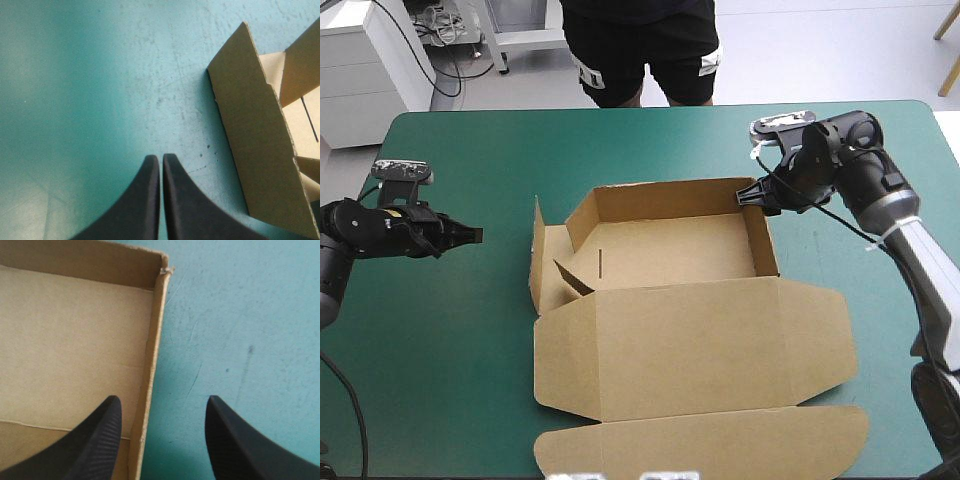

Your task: Fold the box

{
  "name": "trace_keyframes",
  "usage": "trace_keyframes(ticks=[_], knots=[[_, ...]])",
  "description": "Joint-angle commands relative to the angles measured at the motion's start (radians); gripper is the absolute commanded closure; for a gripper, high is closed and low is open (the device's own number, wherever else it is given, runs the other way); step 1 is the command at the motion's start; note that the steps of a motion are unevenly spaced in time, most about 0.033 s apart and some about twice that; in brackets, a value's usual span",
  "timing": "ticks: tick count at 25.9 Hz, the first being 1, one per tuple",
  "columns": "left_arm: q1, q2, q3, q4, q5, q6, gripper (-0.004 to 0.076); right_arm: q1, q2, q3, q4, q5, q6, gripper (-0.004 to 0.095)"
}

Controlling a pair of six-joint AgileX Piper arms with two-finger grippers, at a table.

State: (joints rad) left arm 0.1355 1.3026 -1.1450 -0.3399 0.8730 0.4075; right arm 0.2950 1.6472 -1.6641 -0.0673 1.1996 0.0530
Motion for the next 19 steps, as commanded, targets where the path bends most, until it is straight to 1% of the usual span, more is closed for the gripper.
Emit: trace_keyframes(ticks=[1, 6, 12, 15, 19], knots=[[0.004, -0.024, -0.030, -0.034, -0.027, -0.010, 0.0723, -0.002, 0.021, -0.017, 0.029, -0.055, 0.000, 0.0438], [0.004, -0.024, -0.030, -0.041, -0.011, -0.010, 0.0723, -0.002, 0.153, -0.017, 0.019, -0.053, -0.004, 0.0438], [0.004, -0.024, -0.030, -0.042, -0.009, -0.010, 0.0723, -0.002, 0.208, -0.015, 0.019, -0.053, -0.010, 0.0443], [0.004, -0.024, -0.030, -0.042, -0.009, -0.010, 0.0723, -0.004, 0.208, -0.015, 0.019, -0.053, -0.010, 0.0518], [0.004, -0.024, -0.030, -0.044, -0.009, -0.010, 0.0723, -0.006, 0.210, -0.015, 0.019, -0.048, -0.010, 0.0727]])
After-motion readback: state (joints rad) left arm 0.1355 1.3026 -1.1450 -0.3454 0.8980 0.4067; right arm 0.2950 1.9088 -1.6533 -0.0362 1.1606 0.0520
